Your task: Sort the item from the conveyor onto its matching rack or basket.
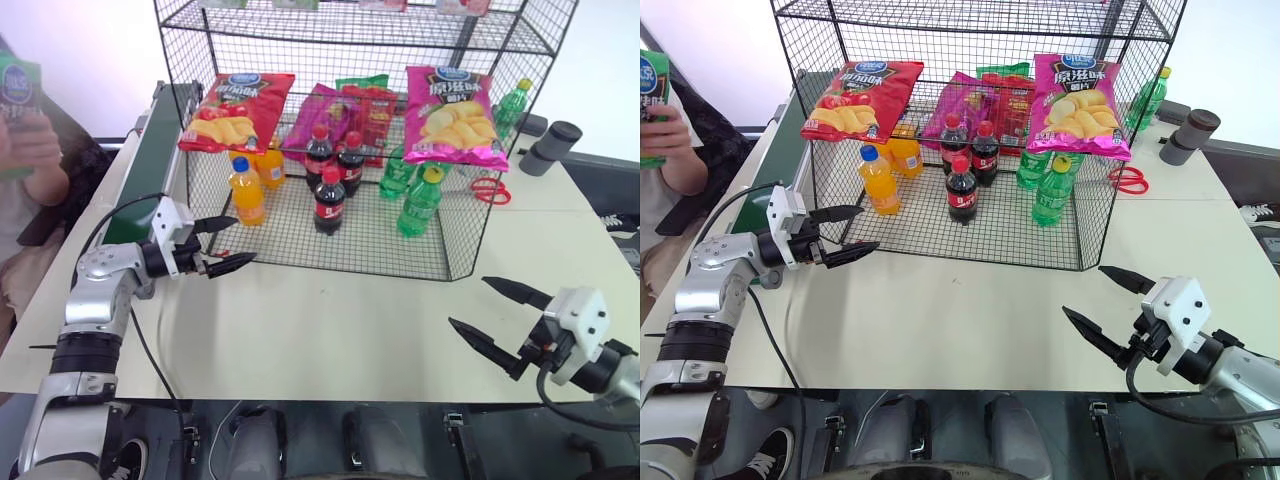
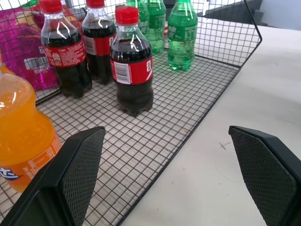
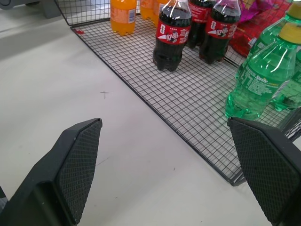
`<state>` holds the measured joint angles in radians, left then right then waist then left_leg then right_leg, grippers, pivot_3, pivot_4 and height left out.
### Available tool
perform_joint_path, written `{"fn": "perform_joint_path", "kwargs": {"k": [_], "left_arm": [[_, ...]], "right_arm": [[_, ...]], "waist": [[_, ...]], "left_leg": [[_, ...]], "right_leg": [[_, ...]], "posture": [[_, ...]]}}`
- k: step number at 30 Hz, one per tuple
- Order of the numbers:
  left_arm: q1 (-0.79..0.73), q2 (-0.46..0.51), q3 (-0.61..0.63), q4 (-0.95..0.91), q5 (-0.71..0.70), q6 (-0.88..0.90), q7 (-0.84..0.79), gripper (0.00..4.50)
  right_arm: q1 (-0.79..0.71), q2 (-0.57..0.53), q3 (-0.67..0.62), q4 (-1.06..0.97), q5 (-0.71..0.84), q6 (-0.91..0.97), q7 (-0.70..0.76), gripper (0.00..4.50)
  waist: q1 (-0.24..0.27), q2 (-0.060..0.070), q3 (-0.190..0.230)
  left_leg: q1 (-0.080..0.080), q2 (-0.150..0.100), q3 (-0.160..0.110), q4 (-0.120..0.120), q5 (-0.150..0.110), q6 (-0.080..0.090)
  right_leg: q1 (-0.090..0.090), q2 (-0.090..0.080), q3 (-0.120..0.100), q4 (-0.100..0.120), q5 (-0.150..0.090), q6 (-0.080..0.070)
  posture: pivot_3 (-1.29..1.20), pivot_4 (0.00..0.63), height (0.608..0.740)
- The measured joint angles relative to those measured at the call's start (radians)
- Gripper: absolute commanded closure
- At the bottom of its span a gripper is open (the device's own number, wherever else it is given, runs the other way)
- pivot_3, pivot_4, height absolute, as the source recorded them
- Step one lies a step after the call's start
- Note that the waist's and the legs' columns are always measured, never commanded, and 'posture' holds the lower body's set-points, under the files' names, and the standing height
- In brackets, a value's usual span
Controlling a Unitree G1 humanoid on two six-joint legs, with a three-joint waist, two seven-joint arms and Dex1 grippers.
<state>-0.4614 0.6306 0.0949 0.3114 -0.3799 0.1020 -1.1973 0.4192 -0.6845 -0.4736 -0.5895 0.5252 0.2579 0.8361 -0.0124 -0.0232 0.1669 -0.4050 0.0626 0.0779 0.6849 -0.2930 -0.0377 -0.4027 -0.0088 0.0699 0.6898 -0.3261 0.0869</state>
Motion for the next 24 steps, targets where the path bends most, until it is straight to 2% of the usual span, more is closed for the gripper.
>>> {"fn": "perform_joint_path", "kwargs": {"k": [24], "left_arm": [[0.032,0.017,-0.001,-0.041,-0.003,0.005,0.017,0.0]], "right_arm": [[-0.024,0.0,0.04,-0.005,-0.001,0.011,-0.006,0.04]], "waist": [[0.0,0.0,0.0]], "left_leg": [[0.001,0.0,0.0,0.0,0.0,0.0]], "right_leg": [[0.0,0.0,0.0,0.0,0.0,0.0]], "posture": [[0.0,0.15,0.74]]}}
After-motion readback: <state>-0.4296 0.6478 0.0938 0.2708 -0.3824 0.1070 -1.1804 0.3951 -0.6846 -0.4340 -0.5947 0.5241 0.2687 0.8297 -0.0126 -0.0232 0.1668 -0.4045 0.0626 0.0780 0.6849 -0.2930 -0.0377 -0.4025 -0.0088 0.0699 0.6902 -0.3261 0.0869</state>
